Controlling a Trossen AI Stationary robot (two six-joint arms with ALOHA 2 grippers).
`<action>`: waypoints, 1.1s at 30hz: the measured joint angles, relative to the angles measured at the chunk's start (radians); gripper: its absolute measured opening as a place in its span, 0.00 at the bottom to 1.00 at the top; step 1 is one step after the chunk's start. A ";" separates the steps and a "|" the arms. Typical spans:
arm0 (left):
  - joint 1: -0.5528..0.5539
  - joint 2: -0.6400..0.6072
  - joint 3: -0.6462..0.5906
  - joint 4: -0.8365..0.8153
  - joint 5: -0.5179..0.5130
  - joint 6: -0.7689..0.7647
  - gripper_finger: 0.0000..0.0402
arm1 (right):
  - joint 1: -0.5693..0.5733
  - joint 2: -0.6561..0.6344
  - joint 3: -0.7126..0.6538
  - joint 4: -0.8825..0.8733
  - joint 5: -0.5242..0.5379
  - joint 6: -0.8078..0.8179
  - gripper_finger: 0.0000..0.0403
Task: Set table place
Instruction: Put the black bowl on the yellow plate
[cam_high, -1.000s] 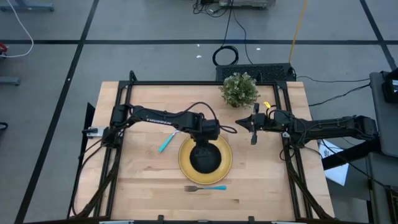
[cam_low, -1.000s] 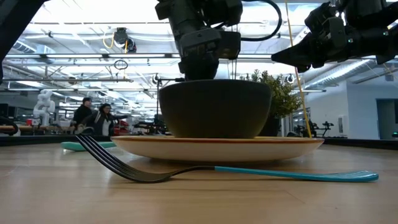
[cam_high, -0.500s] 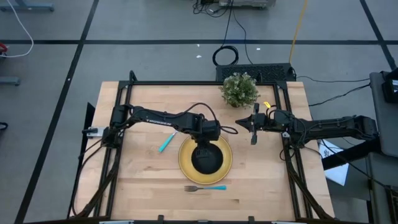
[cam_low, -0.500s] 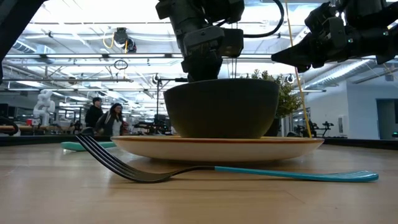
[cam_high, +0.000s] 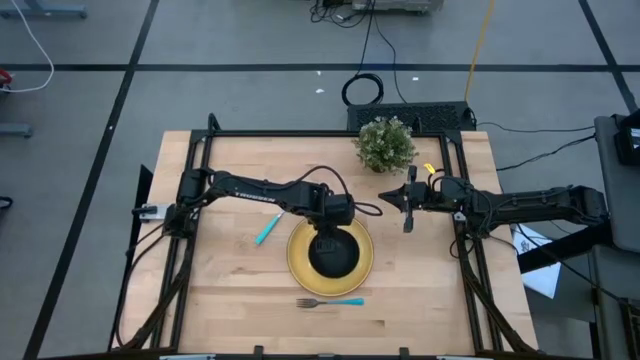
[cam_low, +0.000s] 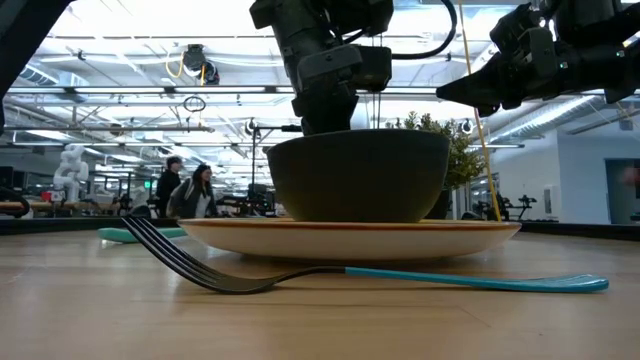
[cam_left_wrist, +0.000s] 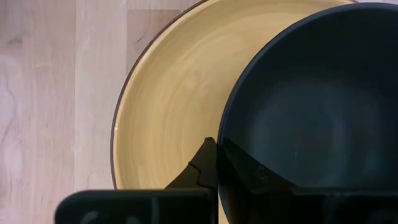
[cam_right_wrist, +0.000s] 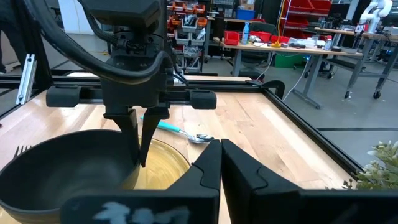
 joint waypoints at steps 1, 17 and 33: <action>0.000 0.000 0.000 0.000 0.000 0.000 0.01 | 0.000 0.000 0.000 0.000 0.000 0.000 0.00; 0.000 0.000 0.000 -0.004 0.000 0.001 0.03 | 0.000 0.000 0.000 0.000 0.000 0.018 0.00; 0.000 0.002 -0.002 -0.007 0.000 0.010 0.08 | 0.000 0.000 0.000 0.000 0.000 0.024 0.00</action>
